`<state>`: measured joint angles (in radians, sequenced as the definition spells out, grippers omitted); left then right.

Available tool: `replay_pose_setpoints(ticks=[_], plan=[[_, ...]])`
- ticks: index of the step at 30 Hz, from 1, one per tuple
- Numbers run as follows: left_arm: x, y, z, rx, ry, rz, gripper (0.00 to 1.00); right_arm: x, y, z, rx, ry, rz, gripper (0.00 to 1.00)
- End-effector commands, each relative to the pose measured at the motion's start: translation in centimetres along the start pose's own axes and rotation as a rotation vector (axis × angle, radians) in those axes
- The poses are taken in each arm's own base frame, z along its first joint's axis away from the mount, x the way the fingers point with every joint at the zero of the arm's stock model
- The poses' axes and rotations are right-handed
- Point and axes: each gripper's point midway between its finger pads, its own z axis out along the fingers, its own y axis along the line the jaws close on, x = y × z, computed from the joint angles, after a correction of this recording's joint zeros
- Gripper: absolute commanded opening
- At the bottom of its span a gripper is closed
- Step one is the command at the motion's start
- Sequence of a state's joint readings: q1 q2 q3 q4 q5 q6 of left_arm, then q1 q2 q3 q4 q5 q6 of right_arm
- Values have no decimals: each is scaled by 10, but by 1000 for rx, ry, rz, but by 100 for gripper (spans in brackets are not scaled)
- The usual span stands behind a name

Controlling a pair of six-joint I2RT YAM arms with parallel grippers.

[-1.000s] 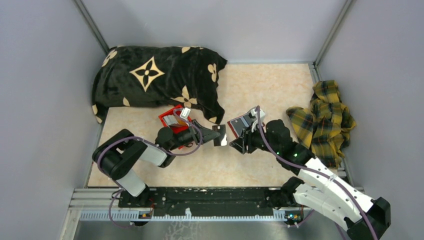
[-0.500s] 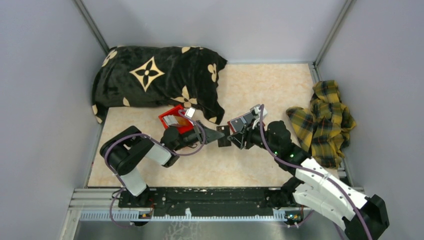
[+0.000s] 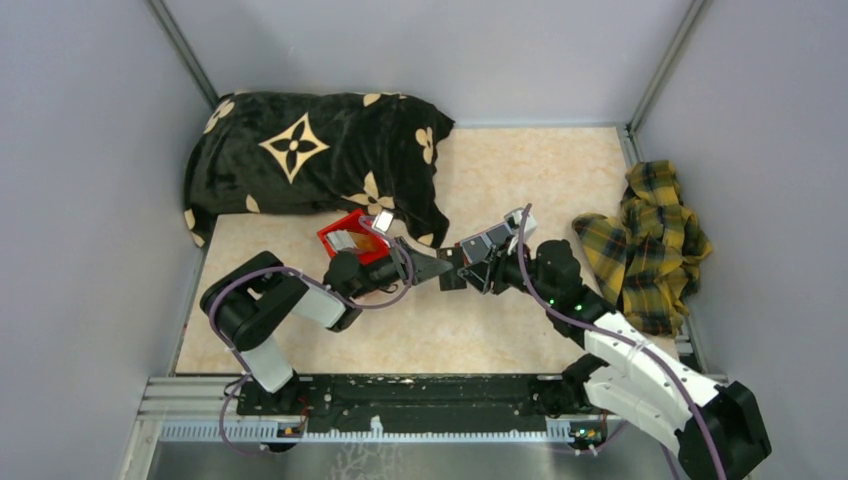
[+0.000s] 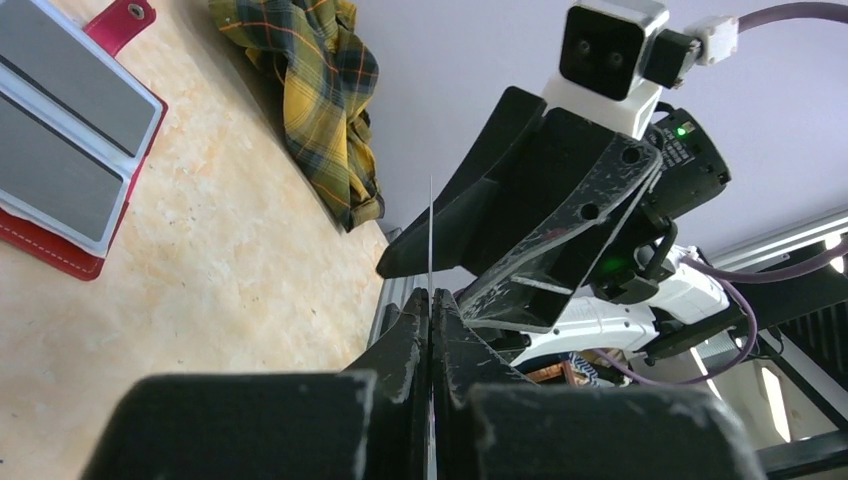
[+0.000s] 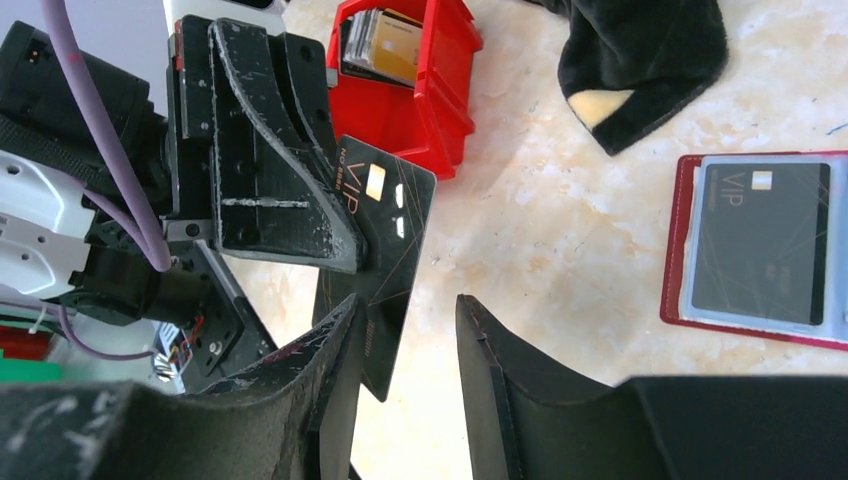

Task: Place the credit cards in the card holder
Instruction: Pick up the credit card from the storage box.

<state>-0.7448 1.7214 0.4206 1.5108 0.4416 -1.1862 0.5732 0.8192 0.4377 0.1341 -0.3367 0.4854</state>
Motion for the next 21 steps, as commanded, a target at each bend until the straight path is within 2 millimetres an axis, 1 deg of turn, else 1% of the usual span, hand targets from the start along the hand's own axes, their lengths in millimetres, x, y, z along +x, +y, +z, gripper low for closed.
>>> replay_pose_setpoints(ticks=[1,6,9,10,11,12,13,14,17,18,21], plan=[[-23,-65,2,264,-92,107,0,-15,15,2,-101,-55,9,38],[-22,-66,7,272,-82,98,0,-14,23,2,-186,-54,65,33],[-20,-66,11,281,-69,88,0,-16,27,2,-236,-66,96,26],[-19,-66,12,283,-65,84,0,-17,29,1,-253,-72,101,22],[-19,-66,13,283,-63,81,0,-20,31,0,-271,-83,102,14],[-19,-65,14,284,-56,75,0,-22,34,0,-289,-86,101,3],[-18,-64,16,286,-46,68,0,-24,37,0,-302,-86,102,0],[-17,-62,18,286,-38,54,6,-27,37,0,-305,-88,103,0],[-19,-55,23,273,-43,8,31,-34,36,1,-281,-91,103,0],[-22,-53,25,266,-58,4,36,-37,34,2,-266,-88,96,0],[-35,-41,25,227,-116,-17,45,-42,21,3,-186,-73,82,0]])
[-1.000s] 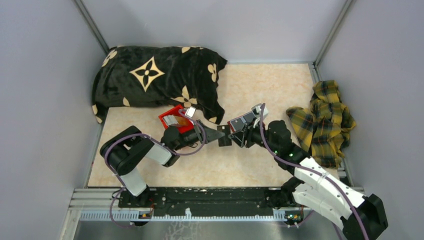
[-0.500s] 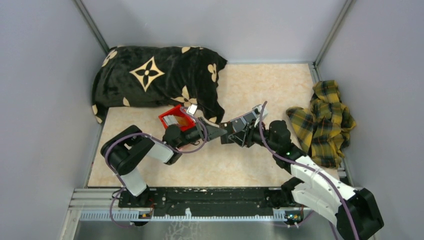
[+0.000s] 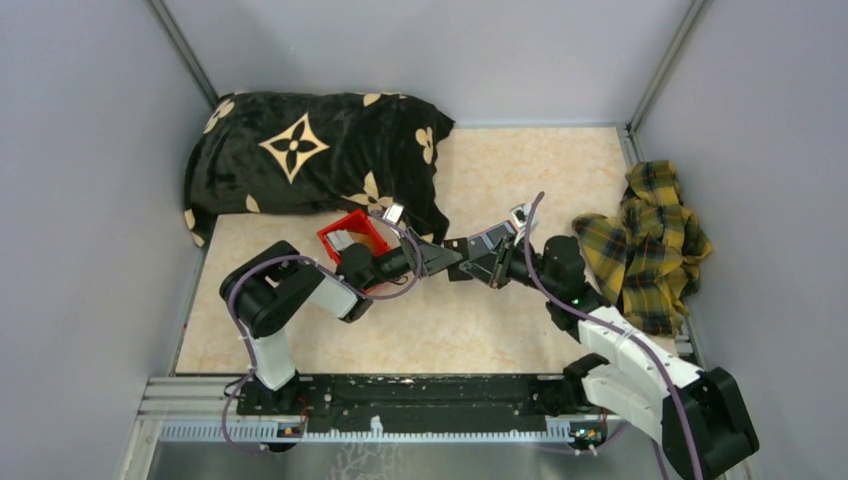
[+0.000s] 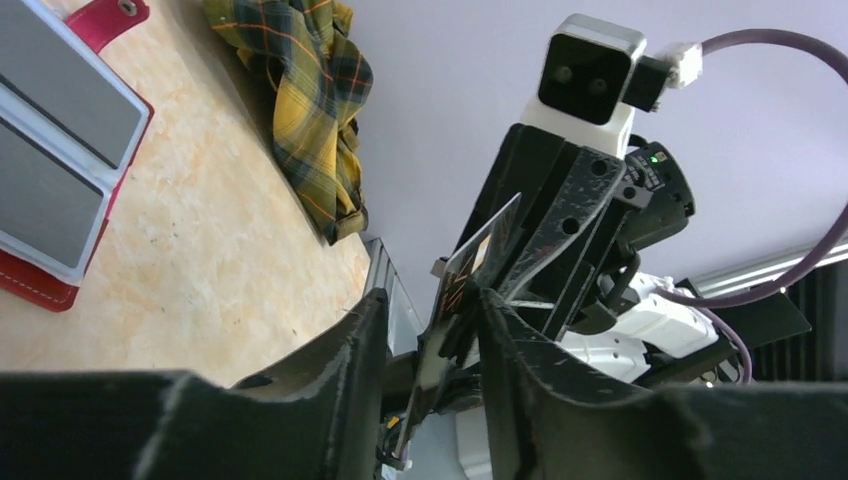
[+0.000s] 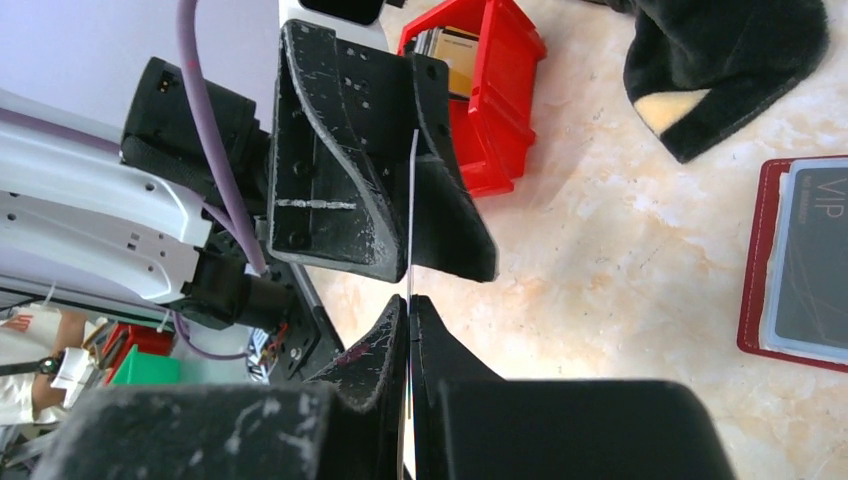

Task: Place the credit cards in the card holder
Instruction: Pick up the credit card from the storage box.

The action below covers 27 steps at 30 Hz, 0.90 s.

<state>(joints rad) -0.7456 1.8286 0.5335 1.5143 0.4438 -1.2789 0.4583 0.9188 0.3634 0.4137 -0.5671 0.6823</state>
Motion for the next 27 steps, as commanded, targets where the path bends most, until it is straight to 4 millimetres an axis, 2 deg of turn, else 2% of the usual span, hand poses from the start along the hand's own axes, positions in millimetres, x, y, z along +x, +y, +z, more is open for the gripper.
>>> replay_pose_setpoints(ticks=[1,5,8,11,14,21,27], plan=[[-28,-47,0,211,-125,64,49,-36,18,1,-4,-33,-100,0],[-47,-32,0,167,-196,53,54,-49,0,-3,145,-10,-143,0],[-61,-15,-3,101,-255,50,54,-61,-20,-7,293,15,-176,0],[-66,3,0,12,-259,73,53,-76,-44,-13,457,53,-208,0],[-63,26,9,-121,-206,129,49,-90,-69,-21,626,105,-245,0],[-45,61,37,-340,-33,291,40,-98,-132,-28,911,262,-284,0],[-31,98,51,-525,116,418,37,-102,-167,-32,1074,347,-329,0]])
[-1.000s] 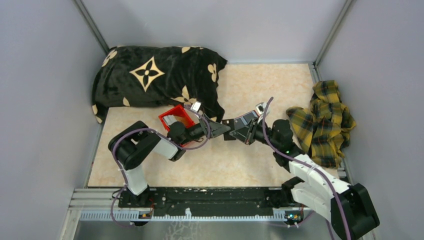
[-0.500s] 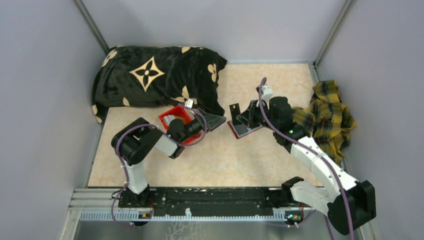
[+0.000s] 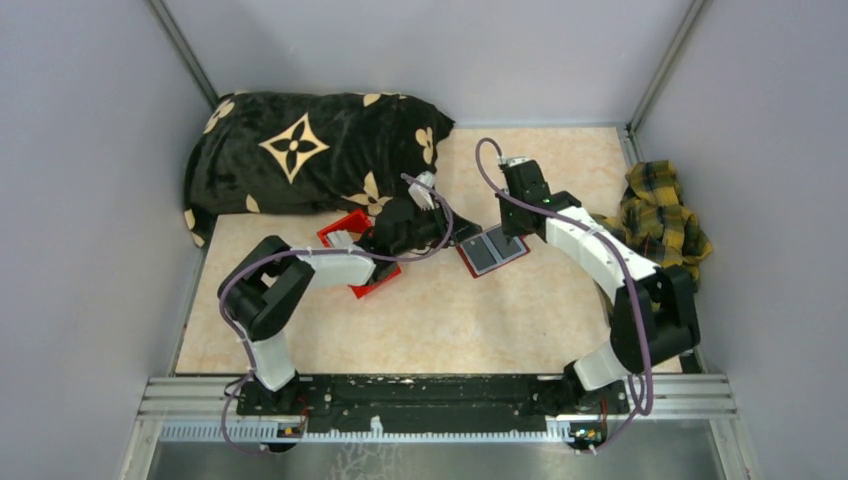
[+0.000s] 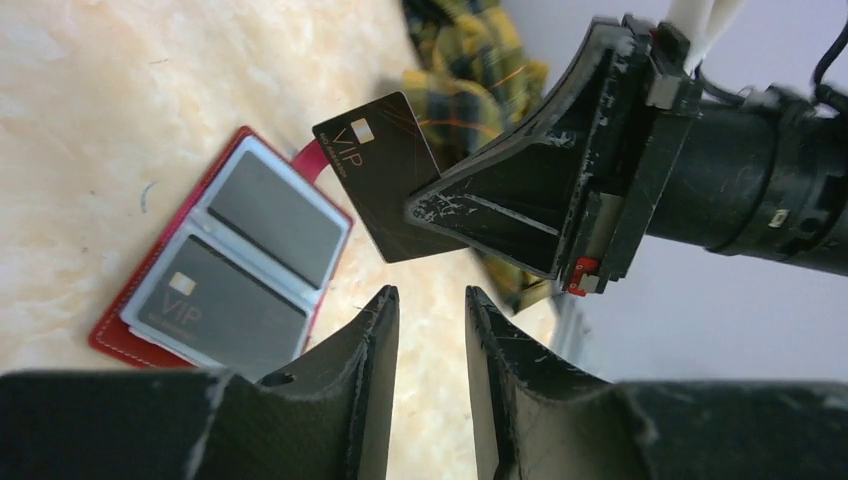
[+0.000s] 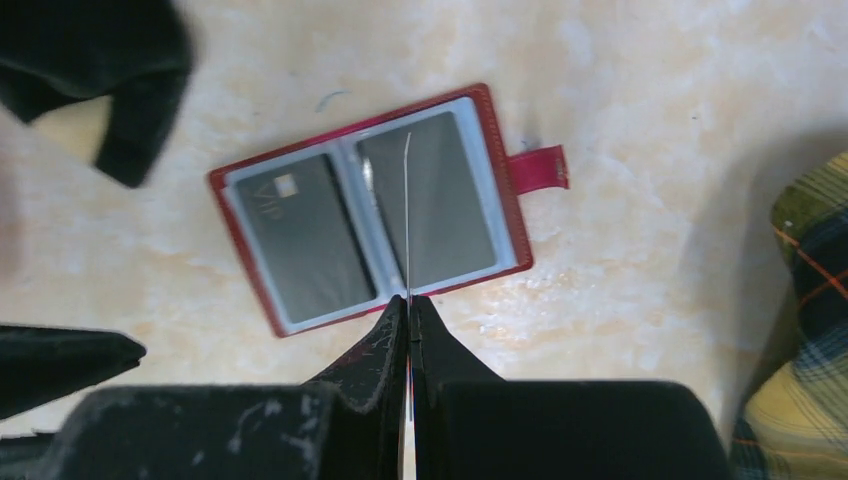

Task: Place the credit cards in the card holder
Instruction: Pick up the credit card from the storage box.

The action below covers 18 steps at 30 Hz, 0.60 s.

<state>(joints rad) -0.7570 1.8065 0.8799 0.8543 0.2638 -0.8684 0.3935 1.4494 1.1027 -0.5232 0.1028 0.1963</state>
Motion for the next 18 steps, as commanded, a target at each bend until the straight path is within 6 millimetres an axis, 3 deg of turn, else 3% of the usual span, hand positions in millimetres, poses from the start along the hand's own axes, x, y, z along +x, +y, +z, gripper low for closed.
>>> replay_pose_setpoints(ticks=[1,8,11,18], plan=[[33,46,9,-209,165,161,37,-23,-32,-1,178,-11,-61,0],[53,76,25,-321,271,238,34,-22,-54,20,320,62,-121,0],[62,86,28,-338,292,239,33,-12,-60,38,346,109,-136,0],[78,97,35,-352,323,232,32,2,-70,62,365,149,-141,0]])
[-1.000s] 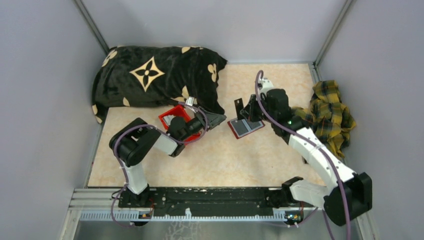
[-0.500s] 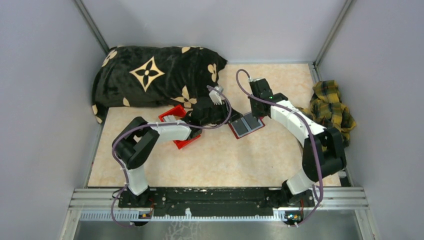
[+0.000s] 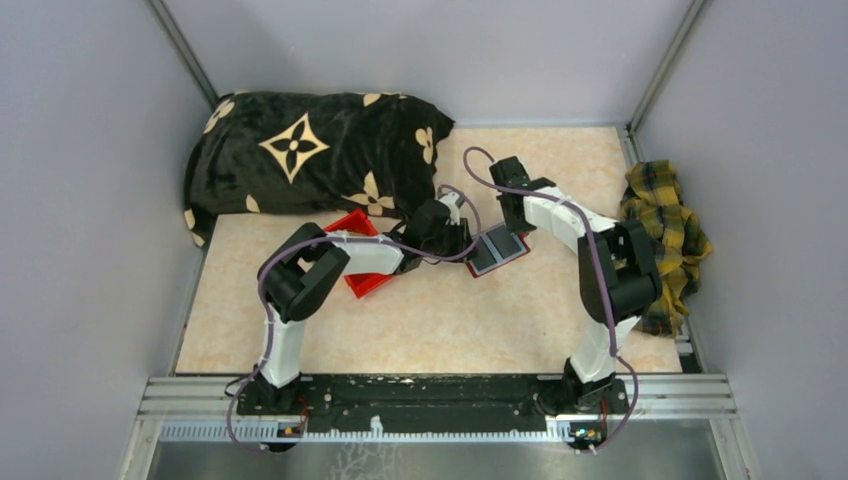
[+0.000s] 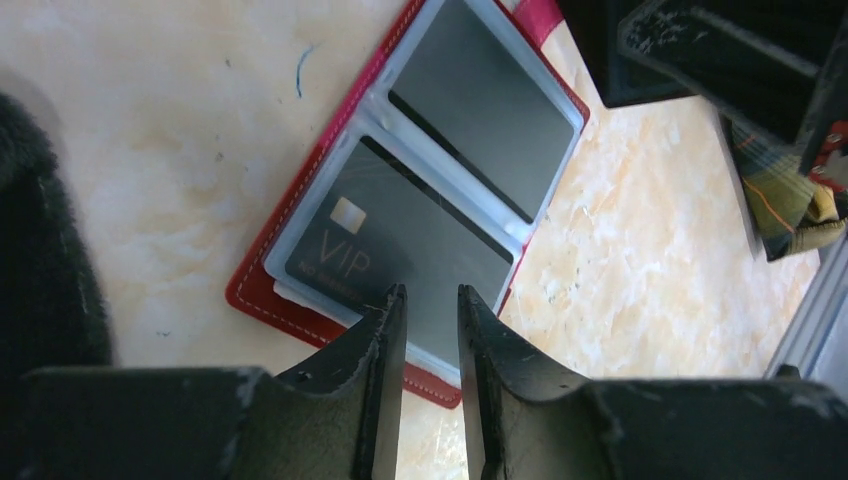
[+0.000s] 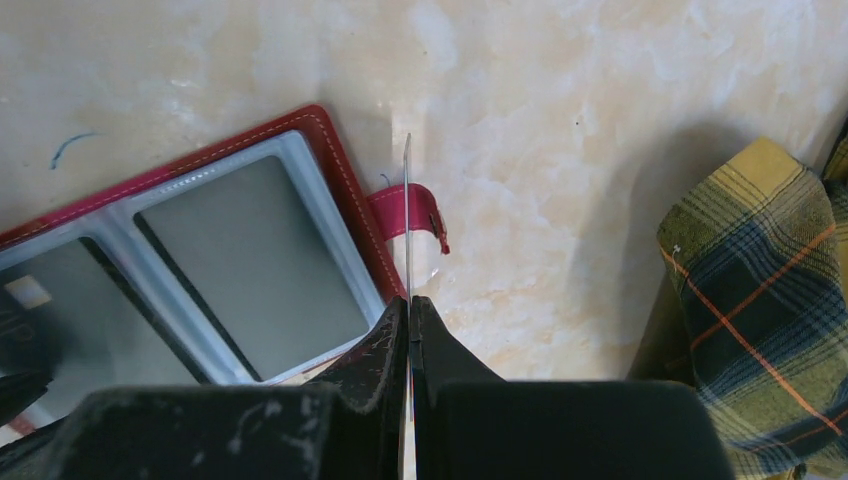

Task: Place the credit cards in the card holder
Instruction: Pick up the credit card from the storage box, then move the card holder to the center of the board.

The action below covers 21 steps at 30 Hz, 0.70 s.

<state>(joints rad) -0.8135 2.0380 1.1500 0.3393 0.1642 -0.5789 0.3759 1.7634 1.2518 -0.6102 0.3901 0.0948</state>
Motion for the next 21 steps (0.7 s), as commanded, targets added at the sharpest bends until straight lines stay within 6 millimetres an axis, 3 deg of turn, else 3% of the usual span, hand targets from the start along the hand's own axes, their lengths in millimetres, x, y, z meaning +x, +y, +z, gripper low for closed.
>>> replay_pose_setpoints(ticks=[1,12,21], plan=[[1,-5,8,-6,11,32,32,-15,-11,7,40,-46,15,0],[28,21,5,-125,63,-15,32,18,18,27,-95,19,17,0],[31,31,-13,-188,60,-36,34,28,47,13,-226,17,8,0]])
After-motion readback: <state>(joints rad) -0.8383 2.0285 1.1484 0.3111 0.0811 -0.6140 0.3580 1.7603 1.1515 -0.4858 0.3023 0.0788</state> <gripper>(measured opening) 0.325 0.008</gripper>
